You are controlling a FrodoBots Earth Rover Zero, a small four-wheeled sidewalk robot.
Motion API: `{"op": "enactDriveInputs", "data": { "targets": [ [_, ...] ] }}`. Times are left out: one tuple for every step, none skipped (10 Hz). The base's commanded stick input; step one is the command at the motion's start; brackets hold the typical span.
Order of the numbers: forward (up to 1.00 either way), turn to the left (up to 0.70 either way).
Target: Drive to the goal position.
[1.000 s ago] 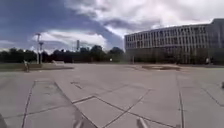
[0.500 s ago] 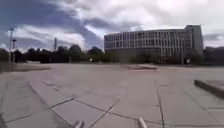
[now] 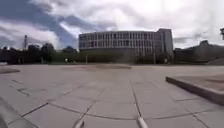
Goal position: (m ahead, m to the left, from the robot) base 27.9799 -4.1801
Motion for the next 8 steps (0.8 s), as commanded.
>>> {"op": "enactDriveInputs", "data": {
  "targets": [
    [0.70, 0.00],
    [0.70, 0.00],
    [0.70, 0.00],
    [0.70, 0.00],
    [0.70, 0.00],
    [0.70, 0.00],
    [0.70, 0.00],
    [0.70, 0.00]
  ]
}}
